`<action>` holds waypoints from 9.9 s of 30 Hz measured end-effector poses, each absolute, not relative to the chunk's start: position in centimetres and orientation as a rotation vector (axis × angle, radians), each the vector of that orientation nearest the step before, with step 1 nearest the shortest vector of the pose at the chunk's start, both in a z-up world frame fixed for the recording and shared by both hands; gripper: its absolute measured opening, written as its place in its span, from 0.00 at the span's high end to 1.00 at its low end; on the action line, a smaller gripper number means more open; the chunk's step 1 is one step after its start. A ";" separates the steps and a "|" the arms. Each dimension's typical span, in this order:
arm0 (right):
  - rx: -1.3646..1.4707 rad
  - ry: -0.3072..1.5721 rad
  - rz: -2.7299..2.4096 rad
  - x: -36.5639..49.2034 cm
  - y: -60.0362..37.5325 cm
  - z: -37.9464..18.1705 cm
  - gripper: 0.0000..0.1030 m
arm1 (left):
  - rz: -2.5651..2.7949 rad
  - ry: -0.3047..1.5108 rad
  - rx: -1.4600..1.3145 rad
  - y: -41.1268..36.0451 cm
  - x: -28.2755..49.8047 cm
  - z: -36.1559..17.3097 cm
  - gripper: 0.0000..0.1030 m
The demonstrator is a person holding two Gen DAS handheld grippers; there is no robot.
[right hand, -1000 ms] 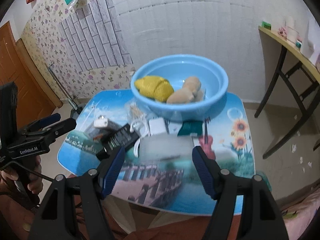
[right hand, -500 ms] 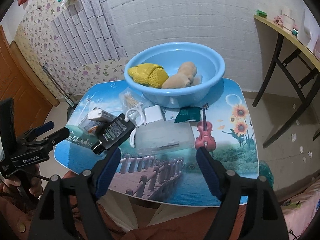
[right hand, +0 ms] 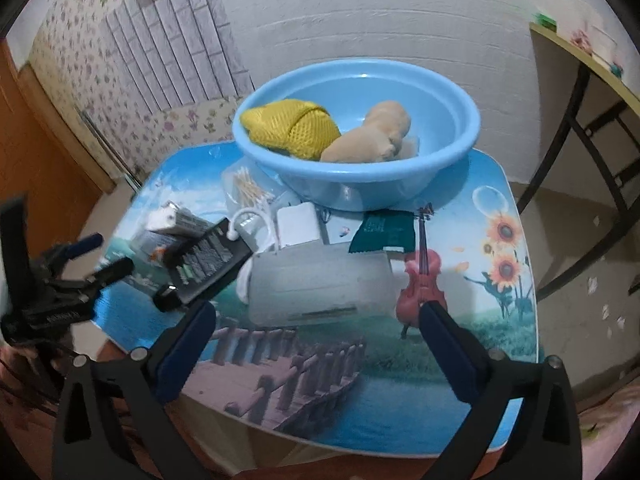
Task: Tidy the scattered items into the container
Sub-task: 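Grasp the glass jar with the left tool, then lift the glass jar with the left tool while the right tool grasps the green sachet, then carry the jar and sachet over the blue basin and open both tools, then move the left tool to the black tube while the right tool approaches the clear plastic box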
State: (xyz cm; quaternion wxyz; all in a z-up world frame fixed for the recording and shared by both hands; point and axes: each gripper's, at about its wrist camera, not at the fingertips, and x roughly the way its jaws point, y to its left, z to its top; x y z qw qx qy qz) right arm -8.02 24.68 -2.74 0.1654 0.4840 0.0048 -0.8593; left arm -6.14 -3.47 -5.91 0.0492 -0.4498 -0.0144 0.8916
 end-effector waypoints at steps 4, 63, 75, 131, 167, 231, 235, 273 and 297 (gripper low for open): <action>1.404 0.026 -2.433 -9.0 24.9 -4.2 0.00 | 2.723 -0.078 -1.350 -5.0 -6.8 -7.0 0.03; 1.346 -0.151 -2.561 -13.3 29.0 -5.2 0.60 | 2.675 0.023 -1.272 -4.6 -9.0 -5.2 0.63; 1.258 -0.188 -2.552 -10.3 30.6 -2.6 0.60 | 2.670 0.081 -1.209 -3.5 -8.5 -2.6 0.63; 1.142 -0.104 -2.655 -10.0 31.4 -1.2 0.59 | 2.613 0.075 -1.149 1.9 -9.4 0.3 0.63; 1.064 0.005 -2.549 -19.6 29.2 -2.3 0.59 | 2.446 0.238 -1.073 12.8 -23.2 -0.5 0.63; 0.982 -0.100 -2.569 -7.1 25.6 1.2 0.00 | 2.902 -0.198 -0.970 -3.8 -3.6 1.7 0.02; 1.062 -0.089 -2.553 -6.8 26.5 -0.6 0.00 | 2.935 -0.162 -0.991 -4.3 -3.2 0.6 0.02; 1.351 -0.077 -2.453 -8.8 27.3 -6.7 0.00 | 2.530 0.105 -1.299 3.3 -6.6 -7.5 0.02; 1.410 -0.158 -2.333 -10.4 26.5 -8.5 0.00 | 2.426 0.073 -1.353 3.3 -7.7 -9.7 0.36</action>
